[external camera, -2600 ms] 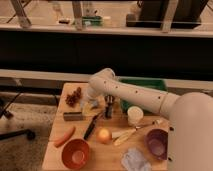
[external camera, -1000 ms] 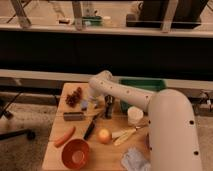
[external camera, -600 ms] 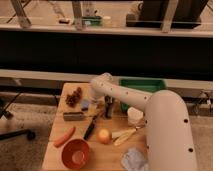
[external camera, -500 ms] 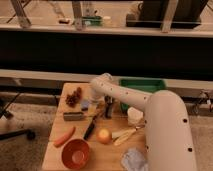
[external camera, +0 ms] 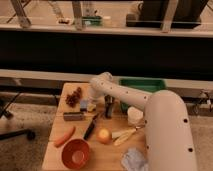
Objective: Place sponge in metal cup
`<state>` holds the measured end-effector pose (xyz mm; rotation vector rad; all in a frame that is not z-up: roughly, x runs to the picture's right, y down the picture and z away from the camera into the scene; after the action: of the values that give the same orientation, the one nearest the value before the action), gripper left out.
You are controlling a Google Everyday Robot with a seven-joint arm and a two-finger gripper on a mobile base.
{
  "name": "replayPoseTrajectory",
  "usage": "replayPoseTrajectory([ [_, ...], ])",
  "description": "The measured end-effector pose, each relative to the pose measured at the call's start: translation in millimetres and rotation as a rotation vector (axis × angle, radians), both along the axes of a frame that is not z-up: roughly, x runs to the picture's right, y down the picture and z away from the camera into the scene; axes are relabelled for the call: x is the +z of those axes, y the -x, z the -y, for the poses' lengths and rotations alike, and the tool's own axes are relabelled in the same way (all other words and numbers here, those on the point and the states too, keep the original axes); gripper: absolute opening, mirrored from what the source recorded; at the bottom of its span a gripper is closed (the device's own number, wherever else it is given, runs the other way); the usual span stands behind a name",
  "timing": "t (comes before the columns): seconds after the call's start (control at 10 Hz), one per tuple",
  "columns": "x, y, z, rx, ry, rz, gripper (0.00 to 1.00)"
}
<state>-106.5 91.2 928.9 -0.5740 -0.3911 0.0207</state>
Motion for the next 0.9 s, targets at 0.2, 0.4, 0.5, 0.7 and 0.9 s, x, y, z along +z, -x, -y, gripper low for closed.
replayPoseTrajectory([
  [0.2, -7.6, -0.7, 3.6, 0.004, 0.001, 0.005, 0.01],
  [0.4, -16.3, -3.3, 6.5, 0.007, 0.000, 0.010, 0.00],
  [0.5, -22.0, -4.7, 8.5, 0.009, -0.001, 0.013, 0.00],
  [0.7, -37.0, -10.2, 19.3, 0.018, -0.009, 0.016, 0.00],
  [0.9, -49.1, -16.6, 31.7, 0.026, -0.024, 0.018, 0.00],
])
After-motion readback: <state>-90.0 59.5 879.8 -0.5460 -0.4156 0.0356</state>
